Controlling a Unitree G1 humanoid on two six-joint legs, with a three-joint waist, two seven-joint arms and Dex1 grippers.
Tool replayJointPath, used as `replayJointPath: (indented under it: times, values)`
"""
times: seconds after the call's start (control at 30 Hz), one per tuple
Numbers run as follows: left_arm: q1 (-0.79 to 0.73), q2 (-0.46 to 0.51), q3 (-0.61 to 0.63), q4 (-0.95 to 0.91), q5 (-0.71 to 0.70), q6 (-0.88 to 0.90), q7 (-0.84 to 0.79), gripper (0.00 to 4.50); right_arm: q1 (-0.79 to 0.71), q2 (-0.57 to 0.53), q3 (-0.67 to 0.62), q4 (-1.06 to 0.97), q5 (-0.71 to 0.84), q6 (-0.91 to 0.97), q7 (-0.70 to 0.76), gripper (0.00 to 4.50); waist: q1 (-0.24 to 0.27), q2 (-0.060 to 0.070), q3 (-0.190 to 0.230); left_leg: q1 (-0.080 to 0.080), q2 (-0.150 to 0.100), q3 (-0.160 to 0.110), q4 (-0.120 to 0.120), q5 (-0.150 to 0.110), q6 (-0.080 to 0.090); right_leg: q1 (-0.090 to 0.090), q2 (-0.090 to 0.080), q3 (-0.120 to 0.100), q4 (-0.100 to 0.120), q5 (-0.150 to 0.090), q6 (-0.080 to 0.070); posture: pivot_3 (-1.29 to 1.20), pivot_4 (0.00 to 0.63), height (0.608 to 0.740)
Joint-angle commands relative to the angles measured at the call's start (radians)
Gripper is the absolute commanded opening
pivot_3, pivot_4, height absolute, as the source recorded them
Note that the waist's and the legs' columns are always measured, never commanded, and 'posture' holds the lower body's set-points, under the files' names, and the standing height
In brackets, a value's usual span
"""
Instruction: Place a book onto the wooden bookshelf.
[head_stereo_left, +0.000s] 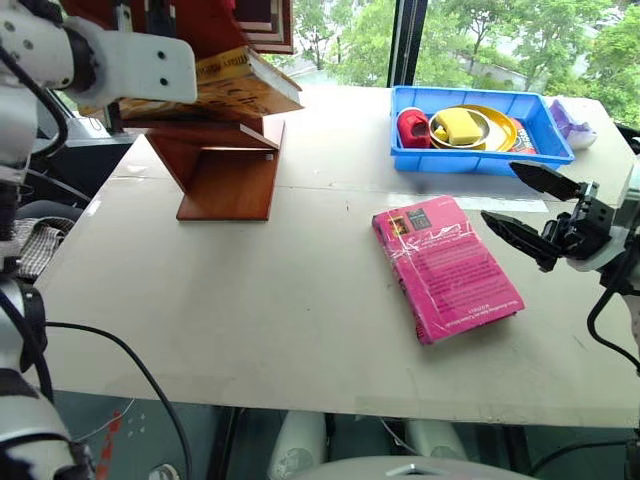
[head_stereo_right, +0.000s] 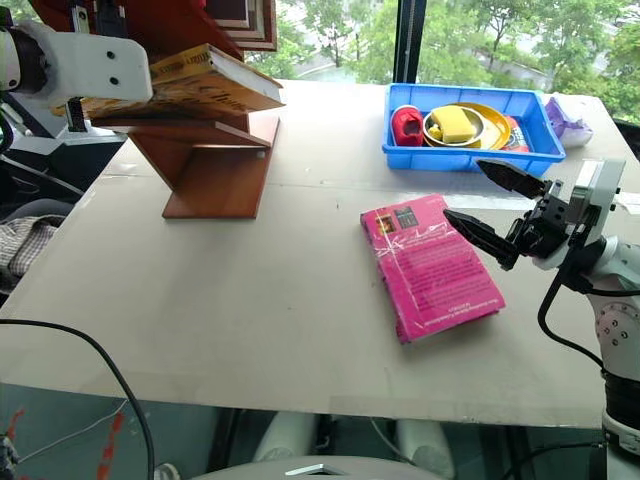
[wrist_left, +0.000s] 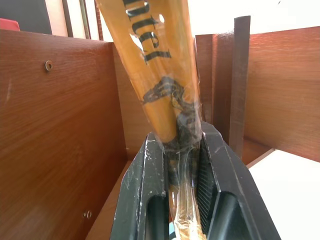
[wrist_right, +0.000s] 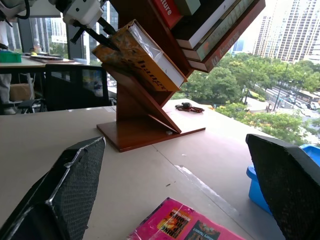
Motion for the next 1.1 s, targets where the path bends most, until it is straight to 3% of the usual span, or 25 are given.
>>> replayJointPath:
  times: [0.03, 0.13, 0.27, 0.33, 0.4, 0.5, 0.57, 0.7, 0.8, 0.87, 0.97, 1.1]
  values:
    - [-0.015, -0.013, -0.027, 0.159, 0.06, -0.024, -0.038, 1.17, -0.001, -0.009, -0.021, -0.065, 0.021, -0.001, -0.019, 4.5, -0.007, 0.001, -0.001, 0.003, 0.0, 0.0, 0.0, 0.0, 0.0, 0.002, 0.001, 0.001, 0.001, 0.001, -0.002, 0.0, 0.15, 0.74]
    - [-0.038, -0.025, 0.007, 0.176, 0.024, -0.045, -0.062, 2.46, -0.007, -0.016, -0.013, -0.066, 0.021, 0.006, -0.012, 4.5, -0.017, -0.002, 0.002, 0.011, 0.001, 0.0, 0.0, 0.0, 0.0, 0.004, 0.006, 0.008, 0.009, -0.001, -0.007, 0.0, 0.15, 0.74]
    - [-0.038, 0.036, 0.107, 0.133, -0.084, -0.076, -0.123, 4.21, -0.024, -0.032, -0.021, -0.041, 0.029, 0.014, 0.003, 4.5, -0.024, -0.009, 0.006, 0.006, 0.004, -0.002, 0.001, 0.001, -0.001, -0.002, 0.01, 0.009, 0.009, 0.001, -0.007, 0.0, 0.15, 0.74]
    - [0.009, 0.073, 0.215, 0.021, -0.228, 0.026, -0.203, 4.23, -0.03, -0.044, -0.035, -0.017, 0.037, 0.021, 0.013, 4.5, -0.031, -0.009, 0.006, 0.0, 0.004, -0.003, 0.001, 0.001, -0.001, -0.008, 0.009, 0.011, 0.009, 0.002, -0.008, 0.0, 0.15, 0.74]
    - [0.104, 0.107, 0.358, -0.217, -0.444, 0.38, -0.293, 4.23, -0.029, -0.06, -0.041, 0.011, 0.027, 0.027, 0.023, 4.5, -0.032, -0.009, 0.005, -0.022, 0.005, -0.002, 0.005, 0.001, -0.002, -0.027, 0.007, 0.011, 0.009, 0.003, -0.007, 0.0, 0.15, 0.74]
    - [0.192, 0.111, 0.514, -0.544, -0.76, 0.931, -0.281, 4.23, -0.028, -0.086, -0.049, 0.041, 0.023, 0.043, 0.03, 4.5, -0.03, -0.008, 0.006, -0.034, 0.005, -0.002, 0.011, 0.003, -0.006, -0.035, 0.003, 0.008, 0.012, 0.0, -0.005, 0.0, 0.15, 0.74]
    - [0.238, 0.022, 0.609, -0.708, -0.934, 1.167, -0.178, 4.23, -0.017, -0.108, -0.066, 0.053, 0.019, 0.052, 0.032, 4.5, -0.024, -0.007, 0.006, -0.039, 0.005, -0.002, 0.014, 0.003, -0.006, -0.035, -0.003, 0.0, 0.01, -0.003, -0.002, 0.0, 0.15, 0.74]
    - [0.293, -0.326, 0.743, -0.864, -1.165, 1.484, 0.094, 4.23, 0.045, -0.175, -0.098, 0.043, -0.025, 0.104, -0.007, 4.5, 0.011, -0.004, 0.005, -0.037, 0.0, -0.003, 0.018, -0.002, 0.003, -0.029, -0.008, -0.005, 0.013, -0.005, 0.002, 0.0, 0.15, 0.74]
    - [0.421, -0.555, 0.751, -0.943, -1.189, 1.455, 0.274, 4.23, 0.131, -0.197, -0.134, -0.013, -0.04, 0.121, -0.022, 4.5, 0.019, -0.006, 0.006, -0.023, 0.0, -0.005, 0.02, -0.002, 0.003, -0.013, -0.006, -0.006, 0.012, -0.005, 0.002, 0.0, 0.15, 0.74]
    - [0.531, -0.642, 0.692, -0.991, -1.148, 1.38, 0.36, 4.23, 0.211, -0.201, -0.183, -0.061, -0.033, 0.127, -0.012, 4.5, 0.017, -0.007, 0.006, -0.017, 0.0, -0.005, 0.019, -0.002, 0.003, -0.008, -0.006, -0.004, 0.012, -0.005, 0.002, 0.0, 0.15, 0.74]
    - [0.718, -0.682, 0.595, -0.998, -1.04, 1.206, 0.416, 4.23, 0.333, -0.195, -0.272, -0.101, -0.028, 0.133, 0.001, 4.5, 0.006, -0.006, 0.006, -0.011, 0.0, -0.003, 0.016, -0.002, 0.003, -0.004, -0.006, -0.001, 0.012, -0.005, 0.002, 0.0, 0.15, 0.74]
    - [0.981, -0.66, 0.509, -0.935, -0.883, 0.926, 0.408, 4.23, 0.5, -0.175, -0.364, -0.109, -0.082, 0.094, 0.045, 4.5, -0.006, -0.005, 0.005, -0.004, 0.0, -0.002, 0.011, -0.002, 0.002, 0.001, -0.006, 0.002, 0.01, -0.005, 0.001, 0.0, 0.15, 0.74]
